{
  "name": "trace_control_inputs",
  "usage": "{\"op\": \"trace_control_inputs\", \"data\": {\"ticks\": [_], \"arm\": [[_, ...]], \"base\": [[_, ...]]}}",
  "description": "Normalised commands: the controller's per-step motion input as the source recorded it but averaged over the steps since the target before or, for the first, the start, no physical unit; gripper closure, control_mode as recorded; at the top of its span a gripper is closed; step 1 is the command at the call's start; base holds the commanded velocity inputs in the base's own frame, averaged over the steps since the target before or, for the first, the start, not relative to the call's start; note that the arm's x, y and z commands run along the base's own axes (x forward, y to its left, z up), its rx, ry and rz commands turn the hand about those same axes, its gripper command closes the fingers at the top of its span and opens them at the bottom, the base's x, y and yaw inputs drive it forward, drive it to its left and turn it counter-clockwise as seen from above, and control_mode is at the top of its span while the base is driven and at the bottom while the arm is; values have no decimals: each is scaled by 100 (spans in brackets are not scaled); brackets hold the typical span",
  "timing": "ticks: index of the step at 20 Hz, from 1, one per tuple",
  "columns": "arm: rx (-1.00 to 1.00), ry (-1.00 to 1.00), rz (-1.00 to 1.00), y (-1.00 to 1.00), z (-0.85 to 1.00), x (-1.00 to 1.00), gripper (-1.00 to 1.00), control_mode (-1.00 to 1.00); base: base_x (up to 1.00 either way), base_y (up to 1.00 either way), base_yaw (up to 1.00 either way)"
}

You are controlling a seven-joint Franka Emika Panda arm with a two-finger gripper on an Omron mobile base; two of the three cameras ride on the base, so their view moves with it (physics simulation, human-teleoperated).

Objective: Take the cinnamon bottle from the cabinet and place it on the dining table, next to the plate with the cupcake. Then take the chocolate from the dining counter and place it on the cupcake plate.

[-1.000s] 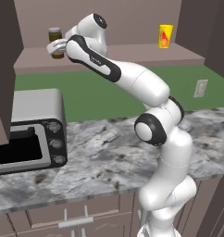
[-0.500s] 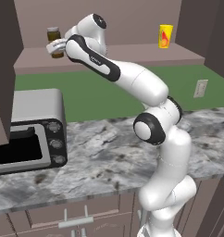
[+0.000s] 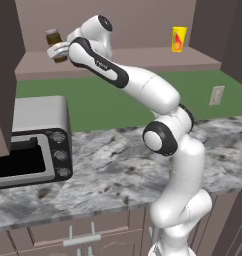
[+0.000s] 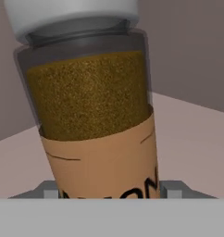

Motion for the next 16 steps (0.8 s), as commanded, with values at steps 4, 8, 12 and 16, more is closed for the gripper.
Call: {"op": "trace_control_inputs", "data": {"ticks": [4,8,12,16], "arm": [[0,0,19,1,-12,0,100,-100],[4,-3,23,-8,1,-20,100,-100],[2,-8,18,-6,1,-51,100,-100],[0,-4,2,-2,0,-62,100,-100]], "base": [[0,0,0],[0,0,0],[0,0,0],[0,0,0]]}}
